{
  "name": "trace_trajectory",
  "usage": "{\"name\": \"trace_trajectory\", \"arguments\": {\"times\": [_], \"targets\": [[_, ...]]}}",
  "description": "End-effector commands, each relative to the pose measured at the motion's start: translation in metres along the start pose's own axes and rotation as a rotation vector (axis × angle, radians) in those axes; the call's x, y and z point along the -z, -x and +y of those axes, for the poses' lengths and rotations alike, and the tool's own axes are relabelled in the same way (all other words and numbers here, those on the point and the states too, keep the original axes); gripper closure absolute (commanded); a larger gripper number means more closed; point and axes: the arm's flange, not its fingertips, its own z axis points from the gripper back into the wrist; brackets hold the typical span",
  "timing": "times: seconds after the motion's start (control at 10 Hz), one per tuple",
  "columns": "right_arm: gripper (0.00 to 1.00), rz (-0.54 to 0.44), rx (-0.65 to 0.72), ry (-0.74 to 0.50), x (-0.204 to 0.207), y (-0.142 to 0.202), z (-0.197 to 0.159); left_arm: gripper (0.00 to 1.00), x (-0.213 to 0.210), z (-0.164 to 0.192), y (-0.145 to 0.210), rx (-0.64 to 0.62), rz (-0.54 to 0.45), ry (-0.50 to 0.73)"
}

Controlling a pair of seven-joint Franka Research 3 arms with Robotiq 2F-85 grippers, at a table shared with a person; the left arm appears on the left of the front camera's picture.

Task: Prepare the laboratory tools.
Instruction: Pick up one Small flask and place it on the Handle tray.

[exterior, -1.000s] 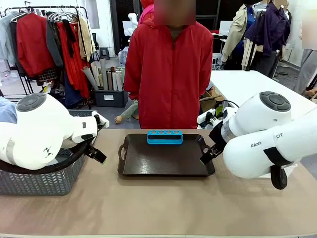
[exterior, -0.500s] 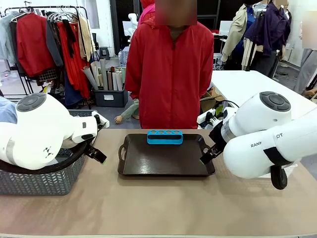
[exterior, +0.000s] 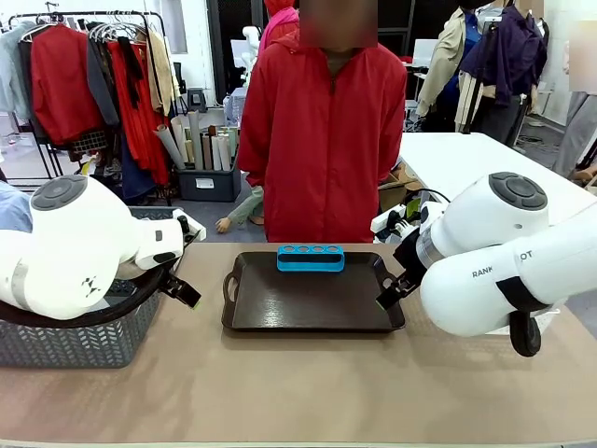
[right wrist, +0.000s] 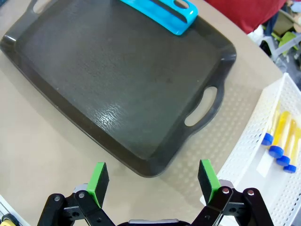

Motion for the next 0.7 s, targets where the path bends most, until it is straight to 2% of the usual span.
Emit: {"name": "trace_trajectory", "arguments": {"times": [0.0, 0.4, 0.6], "targets": [[0.0, 0.0, 0.0, 0.0, 0.0, 0.0, 0.0, 0.0, 0.0, 0.0, 0.0, -0.001, 0.0, 0.0], [0.0, 0.0, 0.0, 0.0, 0.0, 0.0, 0.0, 0.0, 0.0, 0.0, 0.0, 0.0, 0.0, 0.0], [0.0, 0.01, -0.037, -0.052, -0.002, -0.001, 0.015, 0.0, -0.005, -0.002, -0.004, 0.048, 0.052, 0.055]]}}
